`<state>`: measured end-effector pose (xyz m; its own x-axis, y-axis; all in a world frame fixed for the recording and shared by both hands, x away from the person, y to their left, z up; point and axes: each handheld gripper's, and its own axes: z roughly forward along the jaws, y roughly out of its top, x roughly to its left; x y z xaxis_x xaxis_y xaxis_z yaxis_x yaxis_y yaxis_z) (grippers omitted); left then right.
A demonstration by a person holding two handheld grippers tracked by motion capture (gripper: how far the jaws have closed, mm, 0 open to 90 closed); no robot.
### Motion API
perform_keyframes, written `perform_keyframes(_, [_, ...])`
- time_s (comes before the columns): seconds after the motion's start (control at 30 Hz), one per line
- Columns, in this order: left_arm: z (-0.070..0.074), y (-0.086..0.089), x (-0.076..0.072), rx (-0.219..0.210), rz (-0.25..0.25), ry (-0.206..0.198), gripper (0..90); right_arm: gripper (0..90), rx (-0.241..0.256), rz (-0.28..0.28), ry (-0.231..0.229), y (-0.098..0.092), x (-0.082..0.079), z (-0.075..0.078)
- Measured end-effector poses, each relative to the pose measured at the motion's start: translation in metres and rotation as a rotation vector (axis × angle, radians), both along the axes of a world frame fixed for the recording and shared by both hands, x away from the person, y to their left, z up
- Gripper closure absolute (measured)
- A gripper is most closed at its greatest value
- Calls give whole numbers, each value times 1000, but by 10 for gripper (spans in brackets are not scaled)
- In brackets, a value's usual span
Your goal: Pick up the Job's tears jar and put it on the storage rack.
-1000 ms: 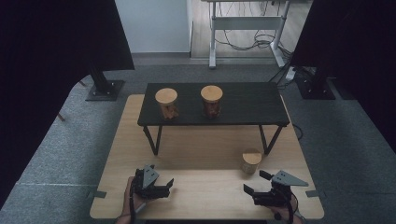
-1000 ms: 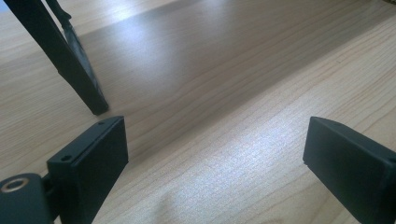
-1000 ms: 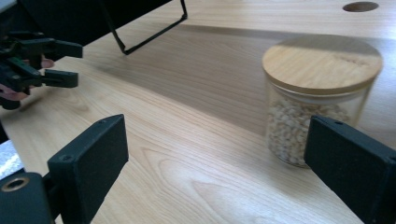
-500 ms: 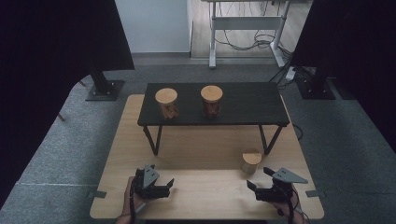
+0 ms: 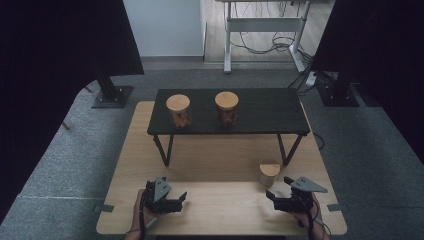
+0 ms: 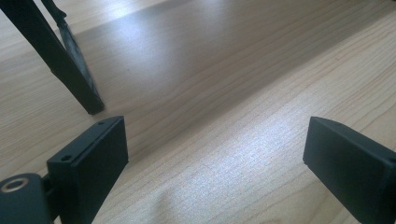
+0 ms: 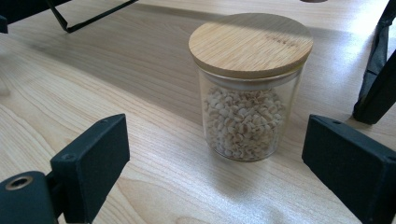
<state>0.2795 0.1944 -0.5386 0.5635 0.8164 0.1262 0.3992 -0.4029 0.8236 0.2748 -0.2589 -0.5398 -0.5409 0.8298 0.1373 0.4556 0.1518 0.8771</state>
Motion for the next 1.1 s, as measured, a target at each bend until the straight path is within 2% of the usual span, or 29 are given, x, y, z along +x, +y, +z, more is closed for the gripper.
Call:
perform_keyframes(0.2, [0,0,0,0,-2,-1,63,72,-7,1,-5,1,5,-1])
perform_keyframes(0.33, [0,0,0,-1,0,-1,63,71,-31,10,-18,4,9,-3])
perform_keyframes(0.53, [1,0,0,-2,0,-2,63,75,-33,10,-32,5,15,-3])
perform_keyframes(1.1, [1,1,0,-4,1,0,63,76,-72,-3,-15,11,32,-8])
